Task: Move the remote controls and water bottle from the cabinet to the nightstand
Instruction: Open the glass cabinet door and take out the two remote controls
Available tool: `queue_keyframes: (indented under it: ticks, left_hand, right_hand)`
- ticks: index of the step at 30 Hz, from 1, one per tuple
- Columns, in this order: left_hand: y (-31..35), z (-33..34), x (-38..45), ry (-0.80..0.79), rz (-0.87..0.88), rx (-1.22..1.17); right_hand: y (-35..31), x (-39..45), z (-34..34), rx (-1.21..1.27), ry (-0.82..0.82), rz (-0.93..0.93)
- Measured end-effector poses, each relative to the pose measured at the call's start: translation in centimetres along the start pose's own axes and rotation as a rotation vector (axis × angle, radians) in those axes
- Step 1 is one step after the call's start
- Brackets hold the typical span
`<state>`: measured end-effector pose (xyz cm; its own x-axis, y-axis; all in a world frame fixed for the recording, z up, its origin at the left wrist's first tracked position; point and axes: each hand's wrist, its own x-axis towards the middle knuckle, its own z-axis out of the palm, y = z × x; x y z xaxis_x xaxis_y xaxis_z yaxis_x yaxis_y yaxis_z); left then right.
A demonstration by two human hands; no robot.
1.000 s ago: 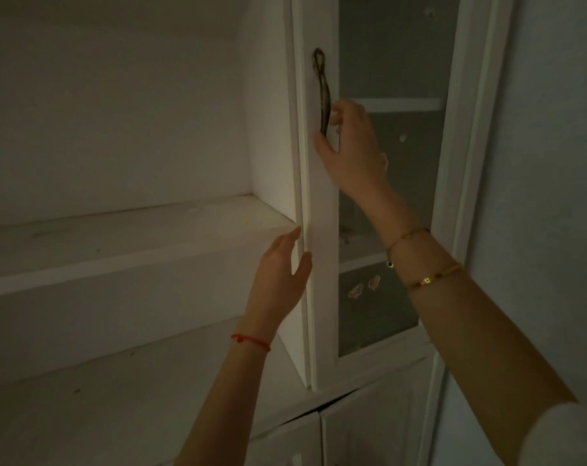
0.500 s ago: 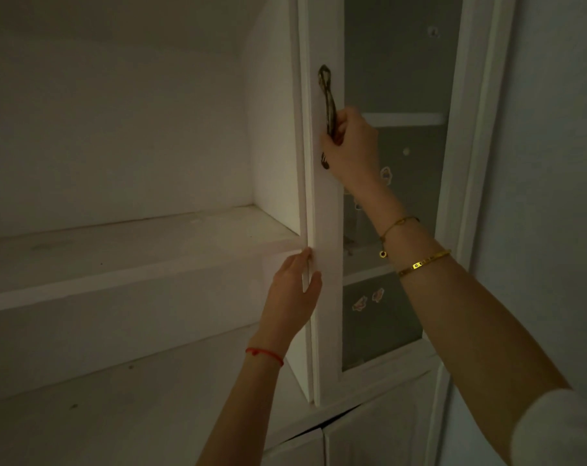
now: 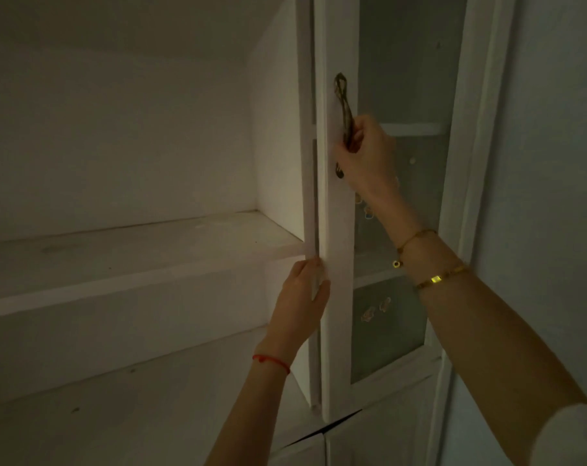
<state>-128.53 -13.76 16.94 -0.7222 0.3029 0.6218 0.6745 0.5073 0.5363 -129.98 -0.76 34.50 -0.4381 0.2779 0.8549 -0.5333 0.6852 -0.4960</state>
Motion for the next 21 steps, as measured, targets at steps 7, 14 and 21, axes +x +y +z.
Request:
queue_keyframes:
  ticks: [7, 14, 21]
  left_hand:
    - [3.2, 1.4, -1.9, 0.018, 0.218, -0.048]
    - [7.1, 3.7, -3.9, 0.017, 0.440, -0.190]
    - [10.5, 6.7, -4.3, -0.050, 0.520, -0.341]
  right_hand:
    - [-1.4, -3.0, -6.7, 0.038, 0.066, -0.030]
    - [-1.6, -5.0, -12.2, -0.071, 0.125, -0.042]
    - [-0.4, -6.2, -18.0, -0.295, 0.205, -0.138]
